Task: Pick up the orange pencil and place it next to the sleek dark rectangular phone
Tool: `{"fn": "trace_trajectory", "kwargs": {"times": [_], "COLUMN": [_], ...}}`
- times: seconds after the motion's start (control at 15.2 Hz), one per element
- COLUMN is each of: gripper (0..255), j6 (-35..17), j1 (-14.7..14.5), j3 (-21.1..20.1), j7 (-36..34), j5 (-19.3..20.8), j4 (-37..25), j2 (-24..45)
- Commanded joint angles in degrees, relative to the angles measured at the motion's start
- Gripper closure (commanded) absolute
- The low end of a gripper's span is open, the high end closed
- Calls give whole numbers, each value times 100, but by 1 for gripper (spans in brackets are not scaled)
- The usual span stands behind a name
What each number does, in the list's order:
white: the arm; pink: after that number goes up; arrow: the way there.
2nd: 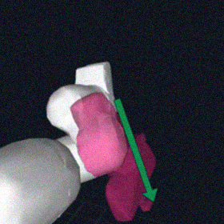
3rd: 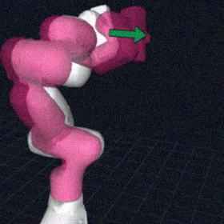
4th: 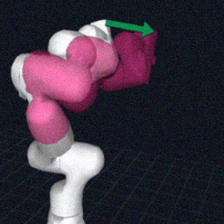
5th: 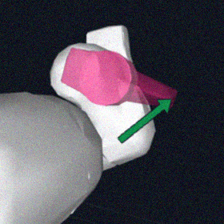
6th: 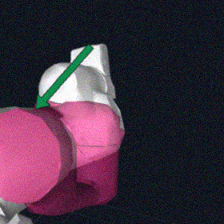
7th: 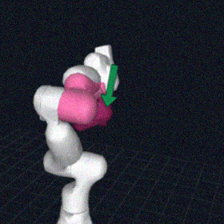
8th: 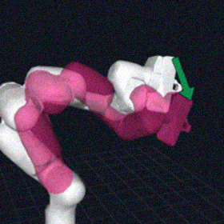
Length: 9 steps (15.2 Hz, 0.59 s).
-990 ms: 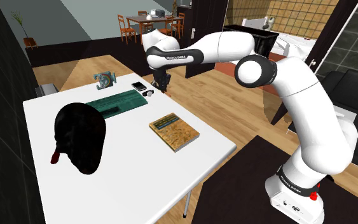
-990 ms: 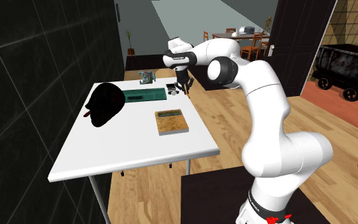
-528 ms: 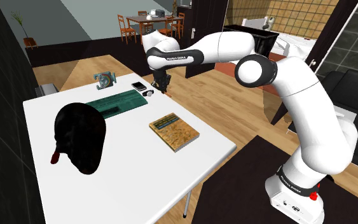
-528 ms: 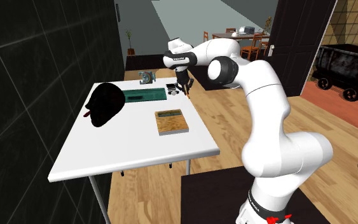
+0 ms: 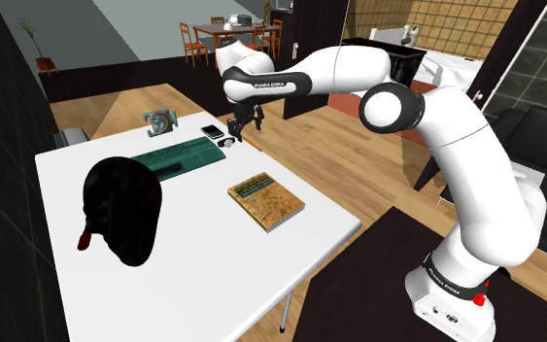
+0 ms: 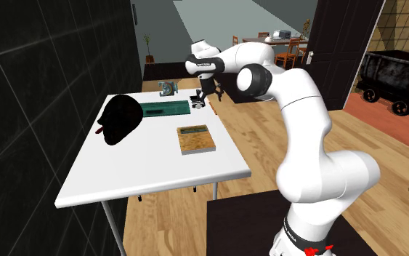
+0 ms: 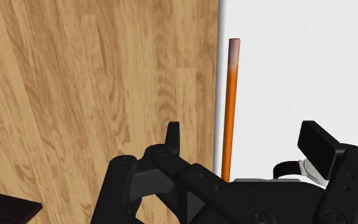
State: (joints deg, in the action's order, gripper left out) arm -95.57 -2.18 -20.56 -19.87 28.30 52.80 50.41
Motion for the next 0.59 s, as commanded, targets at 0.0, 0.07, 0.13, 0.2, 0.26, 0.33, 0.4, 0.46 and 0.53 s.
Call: {"fn": "trace_trajectory", "kwargs": {"times": [0.0,0.07,0.13,0.2,0.26,0.33,0.4,0.46,0.53], "gripper": [0,0,0,0,0,0,0,0,0], "j6": [448,653,655,655,654,655,655,655,655], "j1": [-173,-257,-259,-259,-259,-259,-259,-259,-259], "j3": [22,37,40,40,40,40,40,40,40], "j7": [115,169,170,171,170,171,171,171,171], "j5": [-5,-3,-5,-5,-5,-5,-5,-5,-5], "j4": [-650,-958,-963,-964,-962,-963,-964,-964,-964], "j2": [167,251,253,254,253,253,254,254,254]}}
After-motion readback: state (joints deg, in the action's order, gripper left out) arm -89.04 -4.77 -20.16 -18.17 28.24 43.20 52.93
